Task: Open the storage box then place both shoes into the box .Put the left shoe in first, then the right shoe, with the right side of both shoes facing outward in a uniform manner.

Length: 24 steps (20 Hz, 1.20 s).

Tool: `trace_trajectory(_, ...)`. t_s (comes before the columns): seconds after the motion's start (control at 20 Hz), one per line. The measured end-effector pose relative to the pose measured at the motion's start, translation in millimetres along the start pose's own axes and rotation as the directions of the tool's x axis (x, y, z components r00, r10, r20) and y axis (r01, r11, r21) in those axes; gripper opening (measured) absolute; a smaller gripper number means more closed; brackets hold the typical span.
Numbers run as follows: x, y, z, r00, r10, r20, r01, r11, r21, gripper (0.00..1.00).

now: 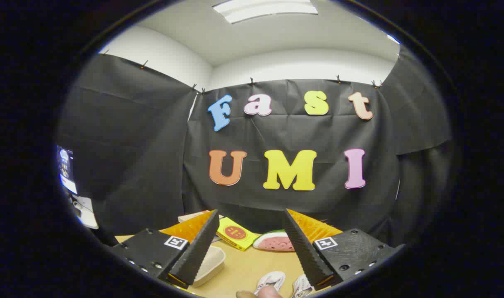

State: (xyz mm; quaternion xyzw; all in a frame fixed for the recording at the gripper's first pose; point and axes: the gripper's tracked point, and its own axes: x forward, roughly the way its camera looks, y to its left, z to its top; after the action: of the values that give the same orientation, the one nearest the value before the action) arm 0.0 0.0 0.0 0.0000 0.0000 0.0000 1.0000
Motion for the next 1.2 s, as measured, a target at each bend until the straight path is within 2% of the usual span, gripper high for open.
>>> trace_trajectory(0.65,2,-6,-8,0.999,0.005,-0.036,-0.003,0.999,0.045,0.95)
trace_trajectory(1.2,12,1,-16,0.996,0.071,-0.051,-0.066,0.995,0.081,0.95)
